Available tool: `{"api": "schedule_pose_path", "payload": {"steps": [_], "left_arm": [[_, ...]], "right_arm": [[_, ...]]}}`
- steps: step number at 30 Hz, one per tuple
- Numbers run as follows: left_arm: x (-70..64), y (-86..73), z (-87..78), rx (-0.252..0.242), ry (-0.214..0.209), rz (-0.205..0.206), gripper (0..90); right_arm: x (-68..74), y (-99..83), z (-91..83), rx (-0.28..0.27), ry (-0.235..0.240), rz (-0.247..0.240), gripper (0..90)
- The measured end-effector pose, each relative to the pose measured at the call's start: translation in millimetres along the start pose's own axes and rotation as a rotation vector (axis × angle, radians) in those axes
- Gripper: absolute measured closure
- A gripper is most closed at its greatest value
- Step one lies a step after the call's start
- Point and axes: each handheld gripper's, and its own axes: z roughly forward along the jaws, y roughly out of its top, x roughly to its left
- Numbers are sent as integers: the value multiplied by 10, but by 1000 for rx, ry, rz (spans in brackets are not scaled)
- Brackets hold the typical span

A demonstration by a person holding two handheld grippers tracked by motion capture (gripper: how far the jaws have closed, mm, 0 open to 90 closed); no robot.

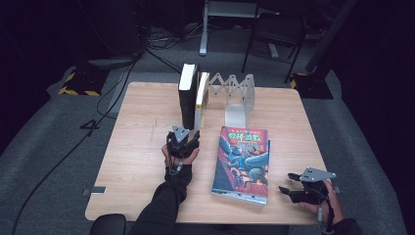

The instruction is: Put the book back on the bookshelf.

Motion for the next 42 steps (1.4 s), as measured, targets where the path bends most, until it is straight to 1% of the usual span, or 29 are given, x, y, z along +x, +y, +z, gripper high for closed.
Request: {"api": "schedule_pose_path", "payload": {"steps": [2,3,4,5,6,9,10,13,14,16,17,19,20,21,25,27,29,30,32,36,37,42], "left_arm": [[1,-10,-27,2,10,0,594],[1,-10,-27,2,10,0,636],[8,-18,-31,3,-4,1,636],[6,-21,-25,9,-6,0,666],[5,-21,-19,11,-18,3,666],[-26,-14,-2,13,-25,26,777],[-47,-5,22,14,-25,40,790],[-53,8,54,15,-28,47,791],[-56,14,68,15,-25,41,792],[-48,30,95,17,-23,51,792],[-45,38,108,20,-21,52,793],[-41,49,144,22,-13,42,797],[-37,56,165,25,-14,48,801],[-43,59,185,26,-8,43,803],[-46,89,251,31,2,46,802],[-43,110,284,37,11,56,803],[-40,125,314,35,15,51,803],[-41,137,334,36,25,55,805],[-38,156,362,40,22,59,805],[-41,202,426,50,34,71,805],[-42,208,436,52,42,77,805],[-25,250,475,69,42,97,803]], "right_arm": [[-7,-6,-1,1,1,1,330],[-7,-6,-1,1,1,1,330],[-5,-7,-1,0,1,1,330],[-4,-5,1,-1,1,1,330],[-4,-5,1,-1,1,1,330],[3,0,10,4,3,-2,330],[3,0,11,7,3,-1,330],[1,0,15,7,4,-1,330],[1,0,16,10,1,-2,330],[-1,-2,22,9,3,-1,330],[0,-3,25,11,1,0,330],[3,-4,28,13,4,0,330],[1,-4,29,12,5,0,329],[-2,-5,30,12,4,0,328],[-4,-7,29,10,3,0,327],[-6,-7,29,12,6,3,326],[-5,-7,29,12,6,5,326],[-4,-8,29,12,6,5,327],[-7,-9,30,10,7,4,326],[-8,-10,31,10,7,5,325],[-9,-10,31,9,7,6,325],[-11,-11,29,10,2,9,325]]}}
